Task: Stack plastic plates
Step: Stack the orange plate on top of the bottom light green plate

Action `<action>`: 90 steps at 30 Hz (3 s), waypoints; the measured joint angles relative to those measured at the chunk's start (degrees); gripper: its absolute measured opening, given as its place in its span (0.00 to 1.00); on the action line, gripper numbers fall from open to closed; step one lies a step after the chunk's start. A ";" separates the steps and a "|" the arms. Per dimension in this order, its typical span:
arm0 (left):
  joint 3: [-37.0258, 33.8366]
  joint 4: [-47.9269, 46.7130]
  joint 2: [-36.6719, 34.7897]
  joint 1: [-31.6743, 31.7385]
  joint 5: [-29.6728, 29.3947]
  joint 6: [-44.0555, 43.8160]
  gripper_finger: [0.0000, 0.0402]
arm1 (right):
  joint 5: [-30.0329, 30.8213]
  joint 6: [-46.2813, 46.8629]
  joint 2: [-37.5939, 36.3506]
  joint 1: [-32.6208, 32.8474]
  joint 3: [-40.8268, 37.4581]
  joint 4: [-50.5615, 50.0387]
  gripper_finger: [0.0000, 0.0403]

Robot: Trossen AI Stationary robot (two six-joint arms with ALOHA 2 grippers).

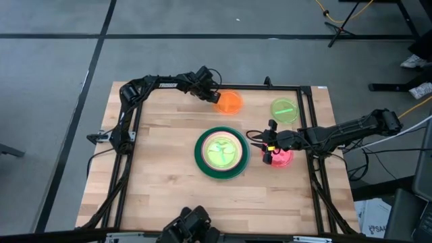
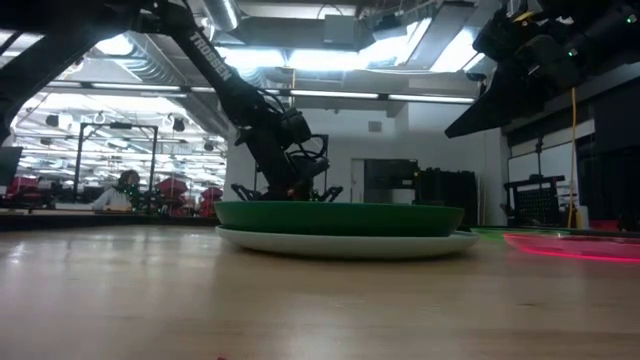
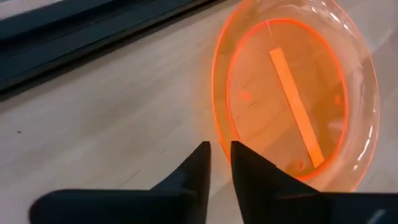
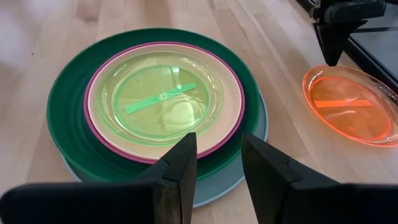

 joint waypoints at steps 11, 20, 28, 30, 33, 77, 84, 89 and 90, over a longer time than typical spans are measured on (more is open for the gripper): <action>-0.04 0.00 -0.02 0.09 -2.93 2.75 0.01 | 0.00 0.00 0.00 0.00 0.00 -0.01 0.29; -0.04 0.23 -0.33 0.09 -2.78 4.47 0.00 | 0.00 0.00 0.00 0.00 0.00 -0.28 0.29; -0.11 0.49 -1.85 0.09 -1.94 7.45 0.00 | 0.00 0.00 0.00 0.00 0.00 -0.93 0.29; -0.11 0.15 -2.93 0.09 -2.02 7.94 0.00 | 0.00 0.00 0.00 0.00 0.00 -0.99 0.29; -0.11 0.26 -5.07 -0.07 -2.25 8.69 0.00 | 0.00 0.00 0.00 0.00 0.00 -0.98 0.29; -0.11 -18.88 -9.27 -4.38 -11.30 11.82 0.26 | 0.00 0.39 0.00 0.02 0.00 -1.22 0.29; -0.11 -18.84 -5.57 -2.68 -11.32 11.25 0.27 | -0.02 0.39 0.00 0.00 0.00 -1.25 0.29; -0.11 -18.41 -5.33 -2.49 -11.24 11.23 0.27 | -0.02 0.39 0.00 0.02 0.00 -1.25 0.29; -0.11 -18.38 -5.33 -2.49 -11.12 11.21 0.27 | -0.02 0.39 0.00 0.02 0.00 -1.22 0.29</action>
